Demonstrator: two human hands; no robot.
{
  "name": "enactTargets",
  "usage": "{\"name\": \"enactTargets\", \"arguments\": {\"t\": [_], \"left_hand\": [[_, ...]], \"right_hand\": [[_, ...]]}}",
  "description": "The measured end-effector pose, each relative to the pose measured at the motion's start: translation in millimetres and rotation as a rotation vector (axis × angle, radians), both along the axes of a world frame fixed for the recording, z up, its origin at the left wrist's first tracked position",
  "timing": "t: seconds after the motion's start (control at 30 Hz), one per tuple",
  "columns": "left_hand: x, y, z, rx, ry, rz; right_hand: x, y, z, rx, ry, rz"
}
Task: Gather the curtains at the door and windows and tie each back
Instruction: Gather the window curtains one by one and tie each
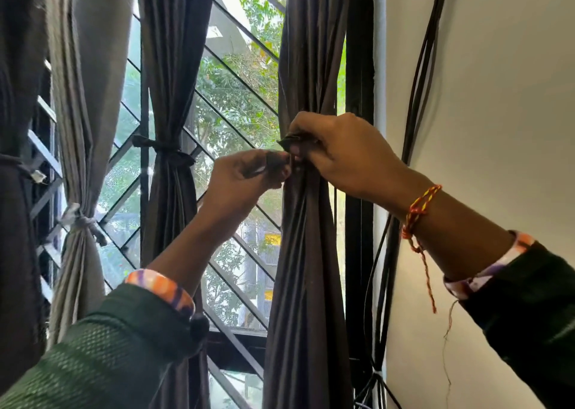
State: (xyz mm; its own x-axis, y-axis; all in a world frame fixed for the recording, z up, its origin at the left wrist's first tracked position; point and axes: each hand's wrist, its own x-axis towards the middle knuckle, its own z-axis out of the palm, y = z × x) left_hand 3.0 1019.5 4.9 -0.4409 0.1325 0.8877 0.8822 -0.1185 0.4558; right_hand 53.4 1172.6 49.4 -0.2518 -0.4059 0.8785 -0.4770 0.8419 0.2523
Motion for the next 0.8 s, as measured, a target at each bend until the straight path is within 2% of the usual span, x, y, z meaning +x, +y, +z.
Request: {"name": "enactTargets", "arguments": {"t": [0.07,0.13,0.17,0.2,0.27,0.37,0.43,0.5,0.57,0.67,0.73,0.8], "left_hand": [[-2,3,1,0.055,0.237,0.286],[2,6,5,-0.067,0.623,0.685],[5,8,8,-0.159,0.759,0.841],[13,10,12,-0.246,0.770,0.931],[24,12,21,-0.352,0.767,0.973],[17,11,31,-0.527,1.200,1.057],[12,7,42,-0.624,1.384,1.003],[12,8,49,-0.742,1.499,1.052],[10,9,54,-0.827,1.541,1.134],[6,10,56,-0.835,1.518,1.158],[6,11,54,-0.843,1.355,1.087],[9,12,51,-0.731,1.060,0.928]], "right_hand": [[4,-1,5,-0.059,-0.074,0.059],[7,-1,13,-0.117,-0.131,0.096],[8,0,17,-0.141,-0.162,0.092],[9,1,22,-0.171,-0.201,0.094],[12,1,29,-0.288,-0.305,0.140],[17,2,36,-0.473,-0.493,0.169],[20,4,41,-0.550,-0.603,0.153],[24,3,45,-0.592,-0.648,0.150],[26,1,47,-0.577,-0.623,0.122],[32,-4,44,-0.511,-0.578,0.103],[36,-4,37,-0.506,-0.560,0.186],[35,-3,25,-0.507,-0.544,0.212]]}}
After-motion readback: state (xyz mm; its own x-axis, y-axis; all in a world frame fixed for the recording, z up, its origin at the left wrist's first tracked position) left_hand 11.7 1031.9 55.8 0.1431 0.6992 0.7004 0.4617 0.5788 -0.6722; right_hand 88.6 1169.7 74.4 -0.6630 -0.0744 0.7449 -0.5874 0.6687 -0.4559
